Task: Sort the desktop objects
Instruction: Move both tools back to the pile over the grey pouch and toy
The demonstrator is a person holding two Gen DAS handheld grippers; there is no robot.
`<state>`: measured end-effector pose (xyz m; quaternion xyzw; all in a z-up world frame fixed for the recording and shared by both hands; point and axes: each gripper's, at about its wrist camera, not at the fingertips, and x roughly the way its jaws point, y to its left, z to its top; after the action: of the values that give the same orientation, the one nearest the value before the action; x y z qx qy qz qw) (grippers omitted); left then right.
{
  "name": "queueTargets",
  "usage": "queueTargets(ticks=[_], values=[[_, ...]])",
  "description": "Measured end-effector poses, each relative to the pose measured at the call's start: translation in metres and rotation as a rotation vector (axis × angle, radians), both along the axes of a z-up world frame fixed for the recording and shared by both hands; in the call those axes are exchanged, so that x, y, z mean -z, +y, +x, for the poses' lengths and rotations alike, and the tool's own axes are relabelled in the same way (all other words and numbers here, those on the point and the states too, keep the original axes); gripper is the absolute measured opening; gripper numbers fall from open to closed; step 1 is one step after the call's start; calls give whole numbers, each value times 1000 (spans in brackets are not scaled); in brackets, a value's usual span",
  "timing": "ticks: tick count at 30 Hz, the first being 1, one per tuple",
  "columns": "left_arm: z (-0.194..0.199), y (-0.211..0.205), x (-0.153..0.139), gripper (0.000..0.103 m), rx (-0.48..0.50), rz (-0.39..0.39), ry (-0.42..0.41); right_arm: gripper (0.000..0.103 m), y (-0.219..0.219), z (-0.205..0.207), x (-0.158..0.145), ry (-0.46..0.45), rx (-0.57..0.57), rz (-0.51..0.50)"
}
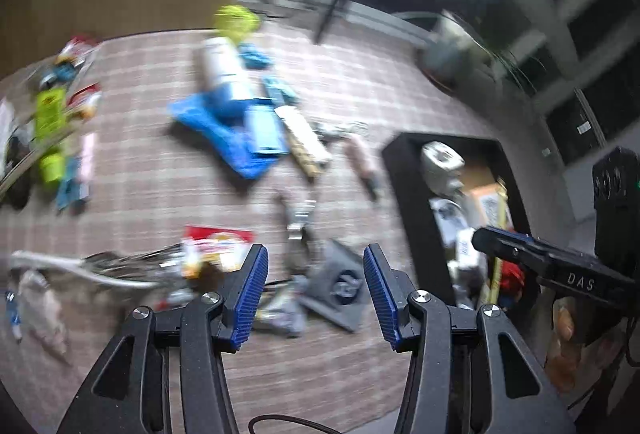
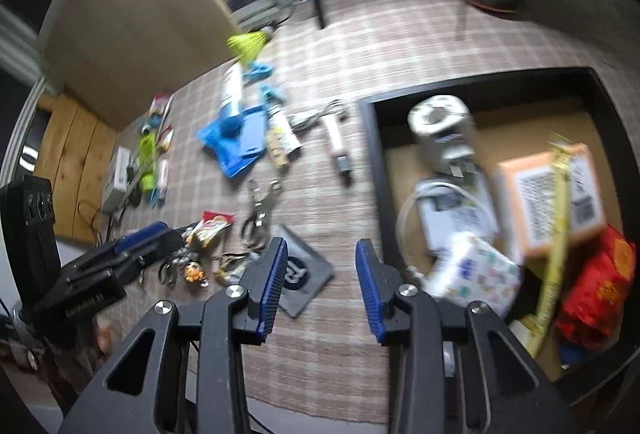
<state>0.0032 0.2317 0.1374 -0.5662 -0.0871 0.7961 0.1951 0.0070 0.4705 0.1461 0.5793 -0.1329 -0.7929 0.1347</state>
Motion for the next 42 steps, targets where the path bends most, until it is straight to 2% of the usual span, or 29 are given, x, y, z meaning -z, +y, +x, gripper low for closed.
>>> queueTargets(ticks=[4, 8, 10, 17, 21, 26, 29, 31, 35, 39, 42], values=[[-2, -41, 3, 48, -84, -6, -7, 37, -23, -10, 5, -11, -55, 18], [0, -74, 8, 48, -147, -15, -21, 49, -42, -14, 12, -16, -127, 77], [3, -86, 13, 48, -166, -20, -32, 53, -51, -14, 18, -14, -160, 127], [18, -106, 39, 52, -192, -29, -88, 53, -66, -8, 54, -20, -252, 279], [27, -105, 57, 52, -188, -29, -127, 54, -74, 3, 73, -12, -325, 336], [40, -82, 71, 52, -138, 4, -164, 54, -75, 10, 85, -40, -361, 313], [41, -65, 80, 53, -104, -57, -164, 57, -75, 12, 87, -32, -380, 313], [40, -61, 86, 52, -110, -82, -176, 65, -75, 11, 88, -26, -382, 316], [35, -55, 95, 53, -122, -116, -183, 65, -77, 9, 92, -32, -408, 315], [30, -55, 100, 52, -128, -144, -174, 67, -85, 5, 98, -13, -459, 376], [25, -56, 99, 50, -125, -152, -154, 83, -90, -1, 104, -13, -530, 409]])
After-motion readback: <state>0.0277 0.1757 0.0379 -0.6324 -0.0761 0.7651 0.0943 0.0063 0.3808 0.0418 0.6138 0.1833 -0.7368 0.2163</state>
